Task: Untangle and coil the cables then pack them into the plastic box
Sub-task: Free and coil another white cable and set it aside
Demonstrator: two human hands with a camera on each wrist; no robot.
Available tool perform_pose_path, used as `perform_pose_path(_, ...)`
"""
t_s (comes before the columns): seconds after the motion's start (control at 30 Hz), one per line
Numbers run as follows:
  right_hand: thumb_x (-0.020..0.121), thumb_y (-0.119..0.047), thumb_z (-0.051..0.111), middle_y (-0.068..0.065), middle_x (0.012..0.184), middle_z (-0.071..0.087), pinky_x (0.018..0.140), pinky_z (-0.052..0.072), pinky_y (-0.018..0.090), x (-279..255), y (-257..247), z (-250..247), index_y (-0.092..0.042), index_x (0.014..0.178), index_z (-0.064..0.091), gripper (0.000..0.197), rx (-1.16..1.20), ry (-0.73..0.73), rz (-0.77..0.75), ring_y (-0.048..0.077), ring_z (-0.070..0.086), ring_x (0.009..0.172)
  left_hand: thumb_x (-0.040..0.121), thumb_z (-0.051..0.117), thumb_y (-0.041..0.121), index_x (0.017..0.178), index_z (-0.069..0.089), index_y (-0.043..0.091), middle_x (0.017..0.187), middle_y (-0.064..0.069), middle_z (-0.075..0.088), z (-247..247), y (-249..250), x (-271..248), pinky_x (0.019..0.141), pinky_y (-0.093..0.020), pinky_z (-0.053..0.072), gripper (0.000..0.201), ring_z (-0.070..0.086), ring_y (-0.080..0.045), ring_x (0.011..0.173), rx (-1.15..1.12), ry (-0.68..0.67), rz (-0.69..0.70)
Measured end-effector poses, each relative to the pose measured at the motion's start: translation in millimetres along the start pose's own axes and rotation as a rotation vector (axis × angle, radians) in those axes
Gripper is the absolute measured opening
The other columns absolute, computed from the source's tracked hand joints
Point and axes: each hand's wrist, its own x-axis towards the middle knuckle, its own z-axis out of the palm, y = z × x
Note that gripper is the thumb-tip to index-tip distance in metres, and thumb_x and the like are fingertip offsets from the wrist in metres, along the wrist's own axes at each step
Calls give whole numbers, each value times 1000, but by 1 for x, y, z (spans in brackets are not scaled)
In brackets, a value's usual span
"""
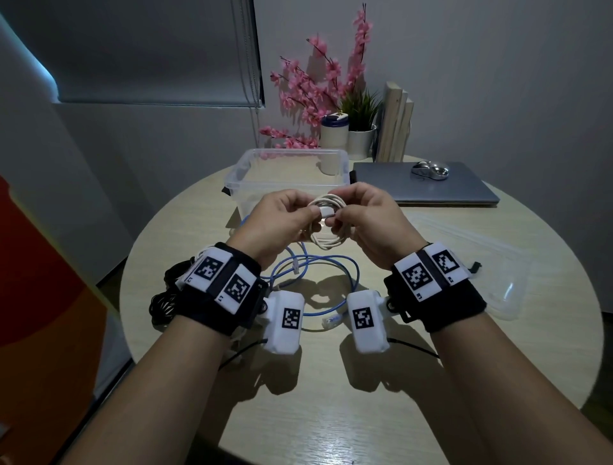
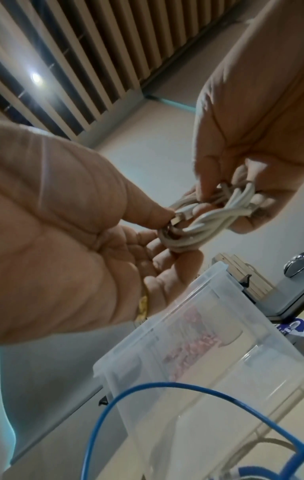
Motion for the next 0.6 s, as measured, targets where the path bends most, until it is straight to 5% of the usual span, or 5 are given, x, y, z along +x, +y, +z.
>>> perform_pose_path(0.1, 88, 5, 56, 12, 79, 63, 60, 51, 29, 1, 1, -4, 0, 98, 62, 12, -46, 7, -16, 18, 61, 65, 95, 53, 5, 102, 63, 7, 77, -4, 64, -2, -3, 1, 62, -25, 49, 13, 60, -12, 64, -10, 25, 1)
perform_pose_path(0.3, 85, -3, 65, 7, 70, 65, 44, 41, 13, 0, 0, -12, -5, 86, 67, 3, -300, -48, 84, 7, 58, 53, 95, 51, 2, 89, 65, 10, 78, -6, 64, -4, -8, -1, 59, -19, 51, 17, 61, -15, 65, -24, 19, -2)
perform_pose_path(0.4, 84, -5, 67, 4, 62, 64, 48, 38, 19, 2, 3, -13, -8, 76, 70, 9, -411, -84, 109, 10, 51, 53, 96, 52, 5, 89, 66, 12, 79, -4, 65, -3, -12, -3, 65, -22, 52, 17, 63, -15, 66, 22, 2, -20)
perform_pose_path(0.6, 84, -9, 68, 5, 63, 65, 51, 39, 26, 4, 7, -19, -4, 76, 70, 9, -499, 4, 144, 15, 49, 58, 94, 55, 26, 91, 61, 17, 87, 2, 64, -21, -17, -14, 62, -25, 42, 12, 55, -10, 71, 611, -14, -79)
